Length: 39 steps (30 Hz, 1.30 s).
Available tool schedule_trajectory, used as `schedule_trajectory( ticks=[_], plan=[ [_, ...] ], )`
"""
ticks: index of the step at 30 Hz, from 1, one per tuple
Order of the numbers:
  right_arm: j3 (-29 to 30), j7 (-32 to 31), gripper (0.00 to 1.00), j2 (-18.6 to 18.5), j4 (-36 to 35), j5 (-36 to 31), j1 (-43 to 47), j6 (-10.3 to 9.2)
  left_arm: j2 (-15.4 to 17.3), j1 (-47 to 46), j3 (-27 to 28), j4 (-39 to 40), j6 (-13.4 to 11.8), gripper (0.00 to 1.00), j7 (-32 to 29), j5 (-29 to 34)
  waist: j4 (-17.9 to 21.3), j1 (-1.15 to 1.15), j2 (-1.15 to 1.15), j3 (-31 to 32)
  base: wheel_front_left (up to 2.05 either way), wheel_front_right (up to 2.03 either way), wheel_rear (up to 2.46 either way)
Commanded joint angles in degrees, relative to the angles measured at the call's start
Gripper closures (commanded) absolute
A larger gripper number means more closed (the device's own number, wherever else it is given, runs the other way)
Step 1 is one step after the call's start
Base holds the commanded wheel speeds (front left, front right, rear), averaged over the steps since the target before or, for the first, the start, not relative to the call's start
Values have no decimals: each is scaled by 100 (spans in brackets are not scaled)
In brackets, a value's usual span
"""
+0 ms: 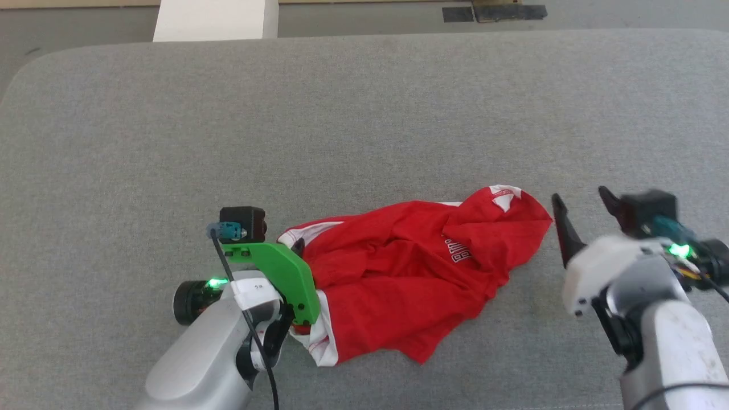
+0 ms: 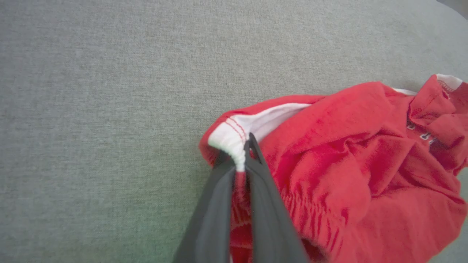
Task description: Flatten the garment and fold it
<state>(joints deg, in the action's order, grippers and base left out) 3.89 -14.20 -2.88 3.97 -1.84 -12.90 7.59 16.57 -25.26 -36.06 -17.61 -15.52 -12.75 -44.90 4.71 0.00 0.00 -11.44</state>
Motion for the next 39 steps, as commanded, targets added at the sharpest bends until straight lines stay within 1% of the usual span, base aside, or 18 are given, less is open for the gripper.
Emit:
schedule_trajectory(
  ticks=[1, 3, 5, 11, 14, 17, 24, 25, 26, 27, 30, 32, 35, 39],
  plan=[
    [-64, -299, 0, 1, 161, -139, -262, -10, 75, 49, 0, 85, -43, 100, -20, 11, -43, 0, 0, -72, 0, 0, 0],
    [-151, -773, 0, 1, 451, -308, -575, -10, 90, 12, -6, 191, -71, 100, -57, 24, -81, 0, 0, -152, 0, 0, 0],
    [-228, -1115, 0, -4, 743, -427, -898, -10, 107, -46, -9, 281, -90, 100, -87, 43, -114, 0, 0, -253, 0, 0, 0],
    [-580, -1700, 0, -256, 1589, -486, -1679, -10, 132, -237, -39, 460, -108, 100, -180, 94, -247, 0, 0, -592, 0, 0, 0],
    [-806, -1990, 0, -383, 1944, -348, -1956, -10, 143, -297, -51, 513, -111, 100, -205, 112, -299, 0, 0, -726, 0, 0, 0],
    [-1212, -2232, 0, -554, 2204, -105, -2207, -10, 152, -344, -53, 551, -111, 100, -213, 118, -347, 0, 0, -840, 0, 0, 0],
    [-2185, -2754, 0, -983, 2427, 600, -2540, -10, 164, -384, -47, 596, -120, 100, -217, 105, -400, 0, 0, -1002, 0, 0, 0],
    [-2277, -2842, 15, -1044, 2450, 699, -2573, -10, 166, -385, -45, 596, -121, 100, -215, 100, -403, 0, 0, -1018, 0, 0, 0],
    [-2336, -2906, 53, -1078, 2464, 783, -2588, -10, 169, -386, -47, 592, -120, 100, -218, 98, -405, 0, 0, -1027, 0, 0, 0],
    [-2395, -2969, 100, -1114, 2464, 882, -2599, -10, 171, -387, -53, 587, -119, 100, -219, 98, -407, 0, 0, -1030, 0, 0, 0],
    [-2501, -3037, 100, -1205, 2398, 1075, -2571, -10, 169, -373, -63, 565, -110, 100, -219, 83, -406, 0, 0, -998, 0, 0, 0],
    [-2480, -2878, 100, -1261, 2282, 1151, -2518, -10, 172, -362, -60, 541, -86, 100, -192, 70, -406, 0, 0, -936, 0, 0, 0],
    [-2312, -2350, 100, -1282, 1992, 1237, -2375, -10, 176, -355, 14, 553, -39, 100, 29, 73, -394, 0, 0, -787, 0, 0, 0],
    [-1963, -1472, 100, -1245, 1482, 1230, -2039, -10, 177, -357, 207, 687, 71, 100, 510, 63, -358, 0, 0, -519, 0, 0, 0]
  ],
)
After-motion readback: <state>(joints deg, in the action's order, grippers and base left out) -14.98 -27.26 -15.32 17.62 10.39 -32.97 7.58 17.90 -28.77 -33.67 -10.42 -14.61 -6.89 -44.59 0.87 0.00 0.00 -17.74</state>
